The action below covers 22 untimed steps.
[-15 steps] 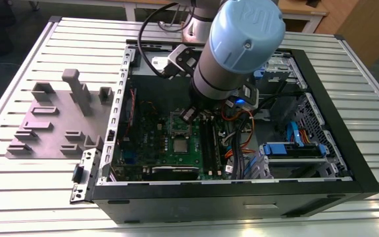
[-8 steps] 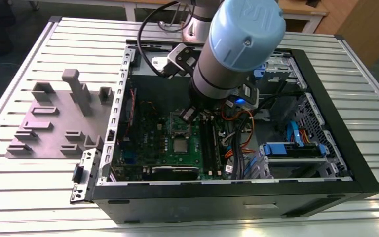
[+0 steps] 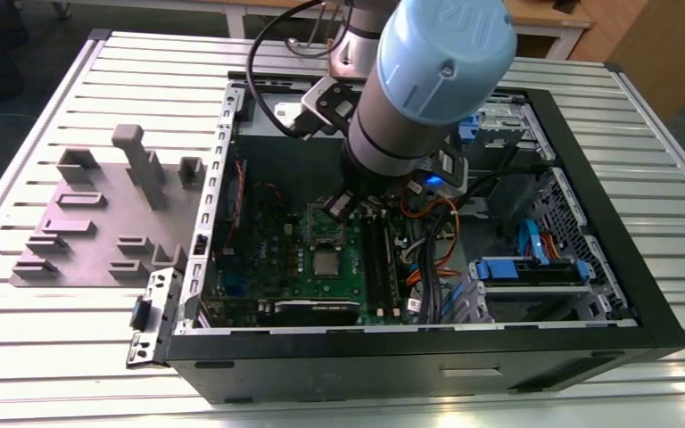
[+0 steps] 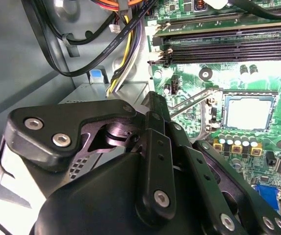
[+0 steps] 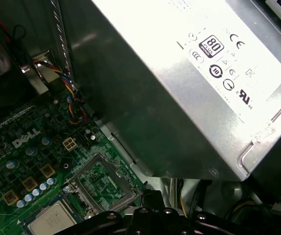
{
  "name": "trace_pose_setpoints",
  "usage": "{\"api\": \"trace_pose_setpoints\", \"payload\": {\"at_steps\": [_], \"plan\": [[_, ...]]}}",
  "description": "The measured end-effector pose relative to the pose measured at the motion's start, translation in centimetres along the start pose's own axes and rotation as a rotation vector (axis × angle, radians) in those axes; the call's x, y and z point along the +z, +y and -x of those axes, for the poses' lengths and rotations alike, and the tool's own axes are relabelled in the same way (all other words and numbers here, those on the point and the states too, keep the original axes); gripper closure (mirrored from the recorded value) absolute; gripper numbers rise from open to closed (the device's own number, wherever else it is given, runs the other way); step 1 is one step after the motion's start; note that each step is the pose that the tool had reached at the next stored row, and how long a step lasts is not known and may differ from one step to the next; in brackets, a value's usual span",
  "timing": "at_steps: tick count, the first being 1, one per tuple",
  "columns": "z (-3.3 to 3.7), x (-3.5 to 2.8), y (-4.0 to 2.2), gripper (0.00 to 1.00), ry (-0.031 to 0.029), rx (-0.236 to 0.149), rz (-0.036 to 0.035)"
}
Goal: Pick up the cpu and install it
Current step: 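Close the cpu cover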
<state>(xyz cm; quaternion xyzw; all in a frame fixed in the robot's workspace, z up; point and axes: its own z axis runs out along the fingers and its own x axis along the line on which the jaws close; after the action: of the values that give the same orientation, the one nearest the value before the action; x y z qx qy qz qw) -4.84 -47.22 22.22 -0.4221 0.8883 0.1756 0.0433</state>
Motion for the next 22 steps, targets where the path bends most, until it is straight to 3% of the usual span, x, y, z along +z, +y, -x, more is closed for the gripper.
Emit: {"api": "trace_pose_setpoints", "payload": {"at_steps": [22], "plan": [[-0.20, -0.54, 0.21, 0.89, 0.0118, 0.001, -0.0099]]}}
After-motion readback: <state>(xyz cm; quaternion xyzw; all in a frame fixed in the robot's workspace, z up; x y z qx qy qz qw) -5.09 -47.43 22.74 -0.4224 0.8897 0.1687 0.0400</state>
